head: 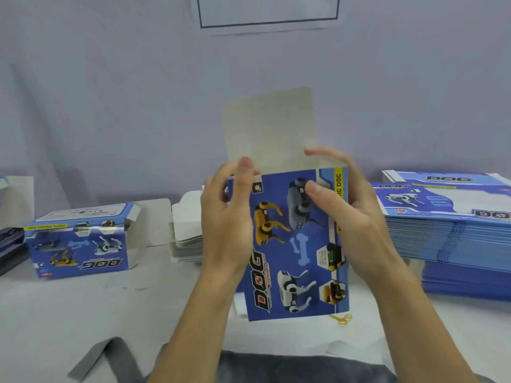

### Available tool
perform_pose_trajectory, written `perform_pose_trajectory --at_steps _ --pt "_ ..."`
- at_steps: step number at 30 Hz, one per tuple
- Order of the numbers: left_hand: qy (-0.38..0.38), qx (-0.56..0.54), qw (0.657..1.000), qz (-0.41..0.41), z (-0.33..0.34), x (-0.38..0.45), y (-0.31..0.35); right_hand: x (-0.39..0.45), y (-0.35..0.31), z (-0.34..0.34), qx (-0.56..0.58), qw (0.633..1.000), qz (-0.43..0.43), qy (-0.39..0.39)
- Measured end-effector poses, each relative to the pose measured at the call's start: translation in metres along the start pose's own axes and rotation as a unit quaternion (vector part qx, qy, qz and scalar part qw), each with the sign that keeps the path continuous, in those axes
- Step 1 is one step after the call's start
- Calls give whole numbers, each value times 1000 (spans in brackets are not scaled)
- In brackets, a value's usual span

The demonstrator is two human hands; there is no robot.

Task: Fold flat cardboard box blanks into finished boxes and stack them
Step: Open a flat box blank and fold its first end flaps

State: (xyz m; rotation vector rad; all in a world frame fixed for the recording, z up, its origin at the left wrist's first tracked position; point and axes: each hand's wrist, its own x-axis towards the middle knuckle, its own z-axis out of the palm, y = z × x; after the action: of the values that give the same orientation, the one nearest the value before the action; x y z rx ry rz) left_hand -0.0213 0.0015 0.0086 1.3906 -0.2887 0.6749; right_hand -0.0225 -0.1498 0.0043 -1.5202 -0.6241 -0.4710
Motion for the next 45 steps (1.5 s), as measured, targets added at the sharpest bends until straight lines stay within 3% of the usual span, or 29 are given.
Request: perform_pose_trajectory --at_steps 3,7,11,15,20,23,26,28,31,34,38,40,43,45 --pt "30 -39 998 -42 -2 1 0 0 -3 0 8 999 41 -2" --pt "-31 5 999 -29 -4 3 4 5 -4 3 -9 992 63 105" --pt "-73 -92 992 -44 -5 4 7 8 2 4 34 983 104 148" --pt "-81 -84 993 -38 -6 5 7 6 1 8 71 987 104 97" --pt "-56 -114 992 -17 -8 3 6 5 5 7 6 994 12 110" --pt "-75 -57 996 -7 -8 1 10 0 1 4 82 995 40 27" --pt "-120 46 992 -14 -17 5 14 -2 -2 -7 6 995 92 -22" --pt "-175 25 980 -94 -25 9 18 0 -9 -12 -83 986 136 -44" --pt "-230 6 961 -151 -35 10 28 2 -16 -17 -67 976 200 -47" --pt "-184 2 968 -170 -41 12 30 6 -20 -13 2 971 219 -98" --pt "-156 34 966 -202 -45 12 13 5 7 -18 48 951 290 -100" --pt "-159 55 965 -203 -44 11 3 0 18 -14 14 945 316 -86" --pt "-202 84 955 -198 -47 15 -7 -3 29 -20 -37 960 277 -8" --pt "-216 101 952 -191 -52 20 -8 2 29 -25 -5 974 227 14"
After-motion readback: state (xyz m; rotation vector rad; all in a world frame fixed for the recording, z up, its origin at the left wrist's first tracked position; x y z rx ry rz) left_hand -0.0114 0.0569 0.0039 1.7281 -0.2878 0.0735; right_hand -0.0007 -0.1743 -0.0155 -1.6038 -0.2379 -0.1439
